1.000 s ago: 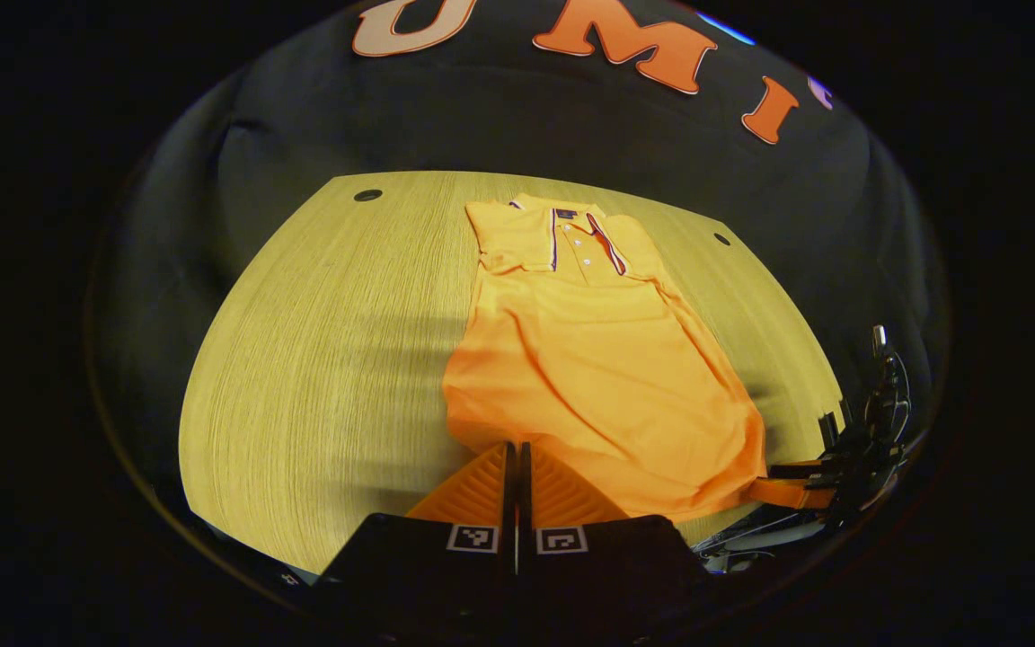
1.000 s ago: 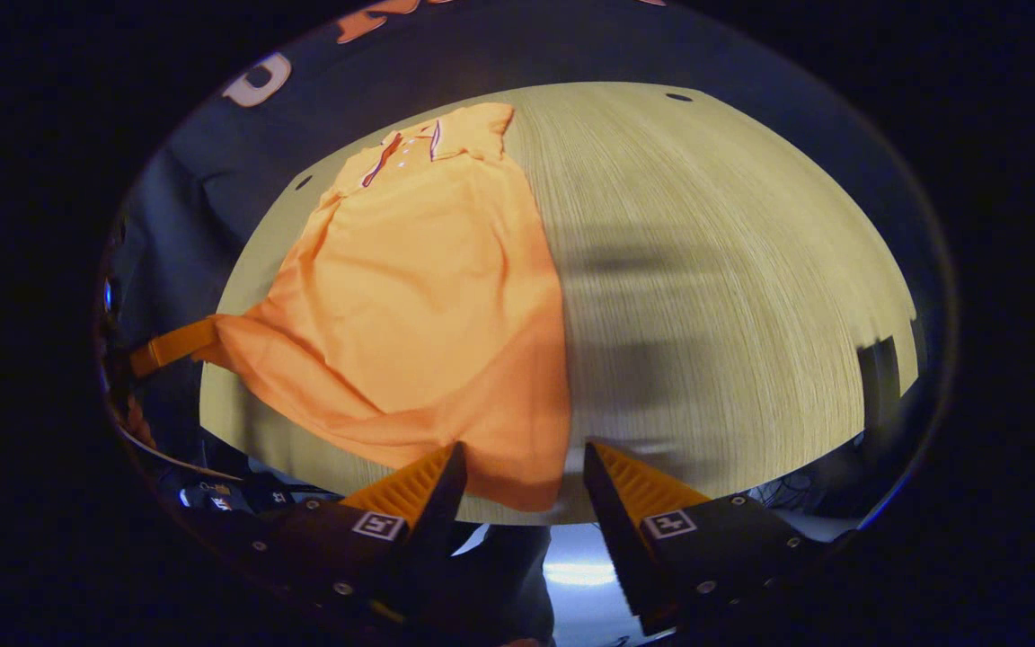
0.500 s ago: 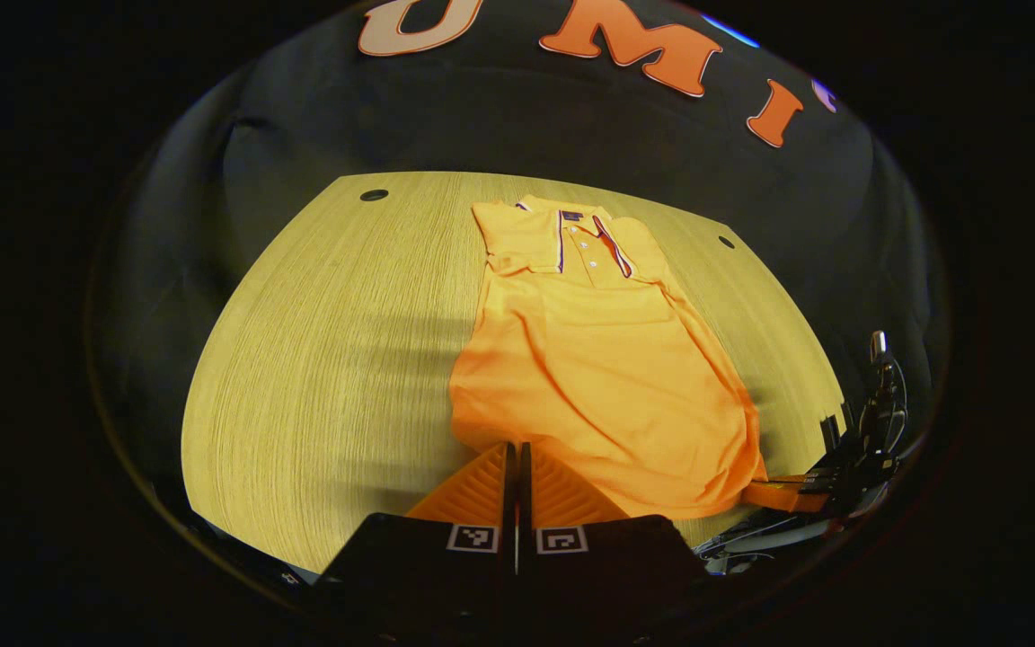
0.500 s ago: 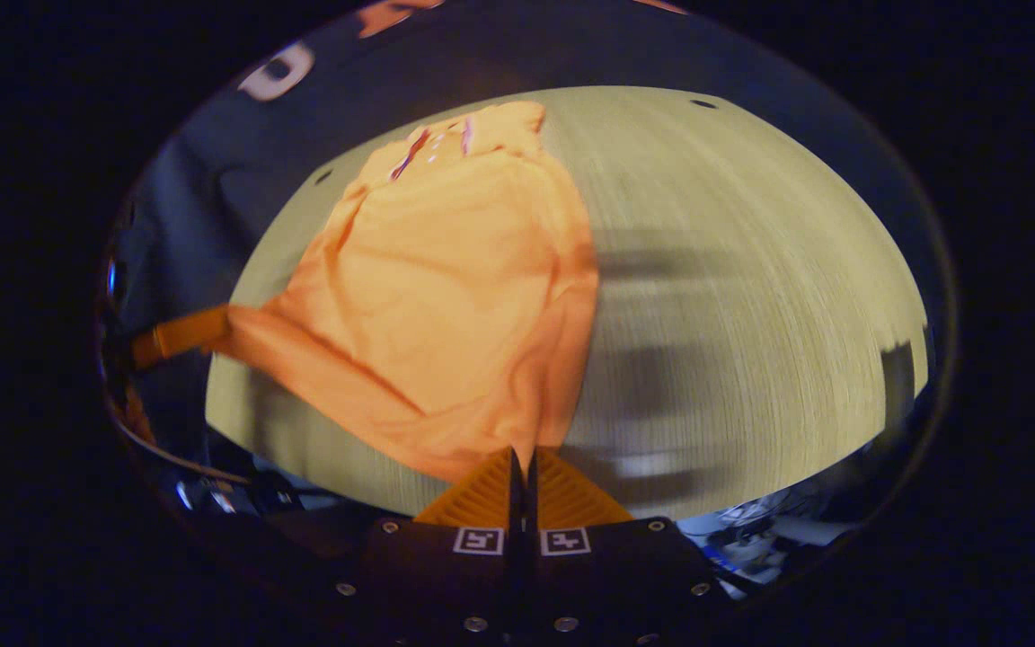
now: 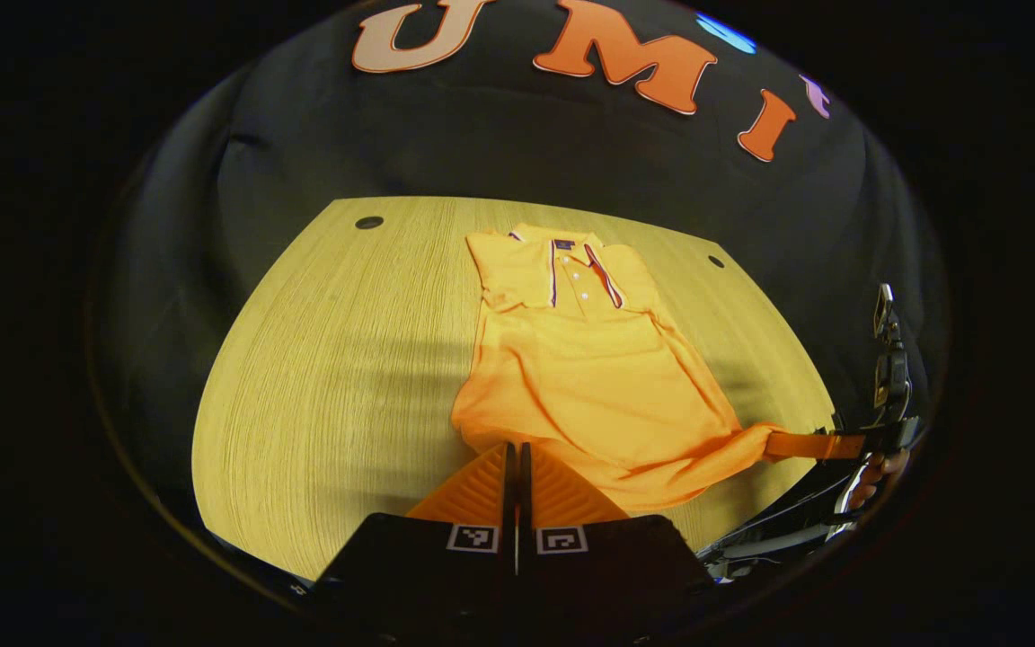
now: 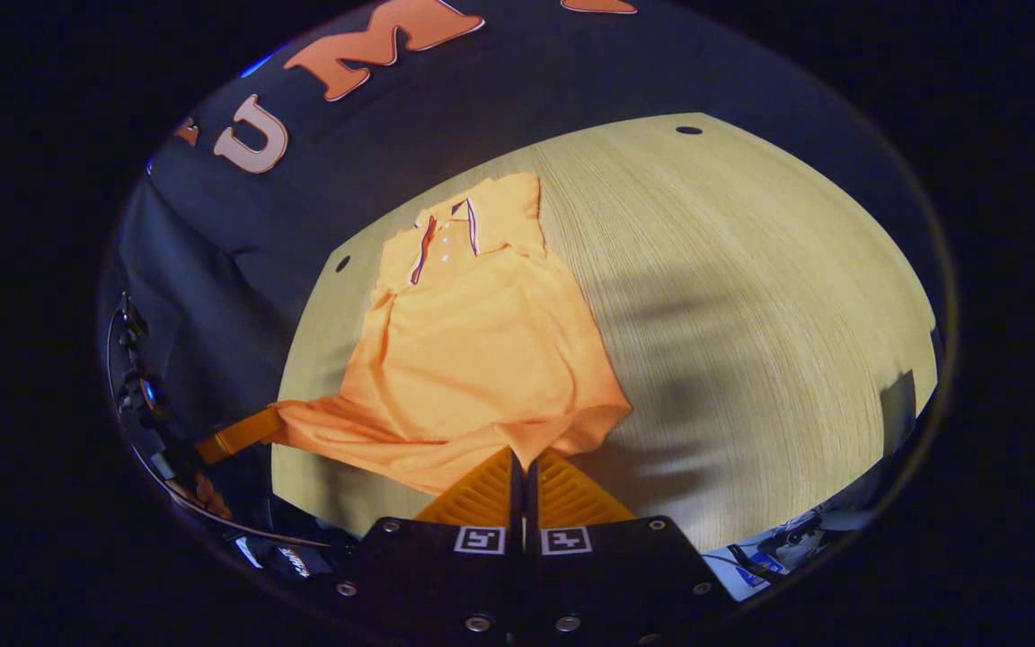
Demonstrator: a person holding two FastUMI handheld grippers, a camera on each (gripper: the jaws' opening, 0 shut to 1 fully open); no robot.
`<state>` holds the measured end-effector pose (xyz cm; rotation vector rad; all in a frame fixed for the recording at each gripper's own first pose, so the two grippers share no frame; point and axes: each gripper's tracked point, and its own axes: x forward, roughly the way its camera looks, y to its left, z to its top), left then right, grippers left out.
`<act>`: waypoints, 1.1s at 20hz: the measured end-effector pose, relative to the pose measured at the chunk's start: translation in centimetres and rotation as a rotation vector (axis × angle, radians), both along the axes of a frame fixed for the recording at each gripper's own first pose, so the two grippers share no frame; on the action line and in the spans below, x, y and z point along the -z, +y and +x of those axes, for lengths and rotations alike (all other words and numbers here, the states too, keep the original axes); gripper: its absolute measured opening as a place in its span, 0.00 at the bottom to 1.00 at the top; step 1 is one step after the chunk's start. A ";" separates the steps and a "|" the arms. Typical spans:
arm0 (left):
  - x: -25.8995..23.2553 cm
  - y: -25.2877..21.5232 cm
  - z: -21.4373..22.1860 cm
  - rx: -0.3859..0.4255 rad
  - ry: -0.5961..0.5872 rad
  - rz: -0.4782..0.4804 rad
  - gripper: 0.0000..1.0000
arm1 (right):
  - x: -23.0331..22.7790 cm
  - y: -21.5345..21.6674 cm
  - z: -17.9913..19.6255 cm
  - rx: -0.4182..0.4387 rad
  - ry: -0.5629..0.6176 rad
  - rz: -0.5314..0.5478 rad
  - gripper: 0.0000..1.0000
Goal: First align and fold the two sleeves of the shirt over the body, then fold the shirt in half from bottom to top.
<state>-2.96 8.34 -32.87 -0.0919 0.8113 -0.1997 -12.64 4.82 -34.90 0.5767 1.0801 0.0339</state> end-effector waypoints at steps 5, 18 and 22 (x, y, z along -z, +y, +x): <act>-2.6 -0.1 4.0 0.044 -0.052 -0.030 0.01 | -1.8 -1.4 5.7 0.016 -0.051 -0.049 0.00; -6.4 -0.1 22.0 0.121 -0.139 -0.064 0.01 | -3.3 -3.9 21.2 0.040 -0.089 -0.150 0.00; -5.7 -0.2 27.1 0.123 -0.129 -0.118 0.01 | -2.0 -4.9 25.8 0.062 -0.068 -0.173 0.00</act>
